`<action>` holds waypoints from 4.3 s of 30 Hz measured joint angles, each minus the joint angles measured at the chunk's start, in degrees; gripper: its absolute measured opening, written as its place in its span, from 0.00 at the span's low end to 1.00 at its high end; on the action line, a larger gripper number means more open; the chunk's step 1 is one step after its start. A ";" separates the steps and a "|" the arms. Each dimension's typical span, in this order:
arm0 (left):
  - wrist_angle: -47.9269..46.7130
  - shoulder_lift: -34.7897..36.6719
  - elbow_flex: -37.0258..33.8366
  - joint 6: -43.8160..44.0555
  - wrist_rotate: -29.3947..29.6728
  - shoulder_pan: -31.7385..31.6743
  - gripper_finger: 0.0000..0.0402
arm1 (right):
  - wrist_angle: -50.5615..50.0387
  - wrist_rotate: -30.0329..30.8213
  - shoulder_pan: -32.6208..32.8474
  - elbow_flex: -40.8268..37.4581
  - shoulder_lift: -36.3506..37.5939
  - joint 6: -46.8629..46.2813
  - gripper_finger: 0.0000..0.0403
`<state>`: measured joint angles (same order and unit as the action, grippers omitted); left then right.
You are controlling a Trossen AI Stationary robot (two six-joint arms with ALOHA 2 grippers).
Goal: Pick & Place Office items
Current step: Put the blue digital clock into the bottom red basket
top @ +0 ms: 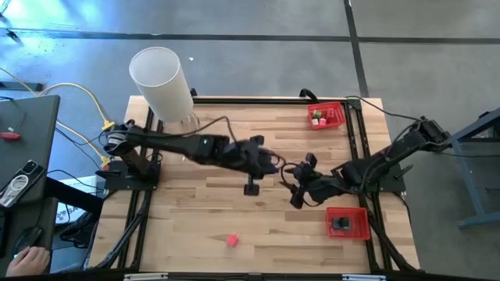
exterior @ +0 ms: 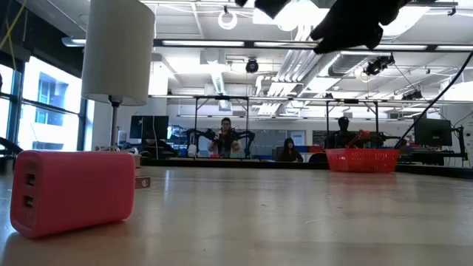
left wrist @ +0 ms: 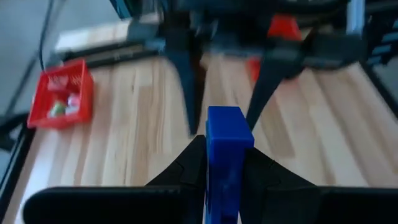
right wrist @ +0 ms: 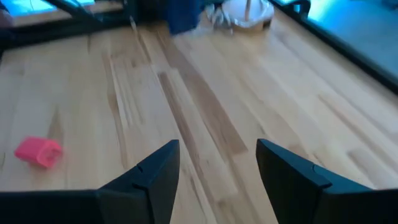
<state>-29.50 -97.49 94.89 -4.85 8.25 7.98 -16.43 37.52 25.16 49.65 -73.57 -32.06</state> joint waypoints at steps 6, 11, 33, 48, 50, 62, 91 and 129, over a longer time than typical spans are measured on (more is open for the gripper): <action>8.03 0.00 0.01 1.63 7.44 6.30 0.12 | 4.95 5.49 2.68 0.00 -2.05 2.87 0.50; 12.91 0.02 0.02 1.27 14.71 11.34 0.12 | 14.81 6.00 4.95 0.00 -3.89 10.79 0.50; 22.64 0.05 0.06 -1.99 28.04 21.21 0.12 | 44.98 1.55 8.93 0.00 -3.75 39.42 0.50; 23.76 0.04 0.09 -3.99 28.24 20.95 0.12 | 46.38 -3.46 8.99 0.00 -3.73 37.89 0.50; 23.81 0.04 0.08 -4.15 28.26 20.93 0.12 | 45.47 -3.44 8.99 0.00 -3.73 37.25 0.50; 23.92 0.04 0.07 -2.20 25.96 19.19 0.11 | 47.24 -3.34 8.46 0.00 -3.73 38.30 0.50; 21.66 0.00 0.07 1.51 21.96 17.96 0.11 | 48.45 -9.61 6.70 0.00 -3.73 42.90 0.31; 21.74 -0.07 0.00 0.99 22.08 17.56 0.19 | 46.56 -9.09 6.59 0.04 -3.73 43.72 0.10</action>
<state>-7.75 -97.56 94.89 -3.86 30.33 25.54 30.13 28.43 31.75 49.69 -77.30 11.66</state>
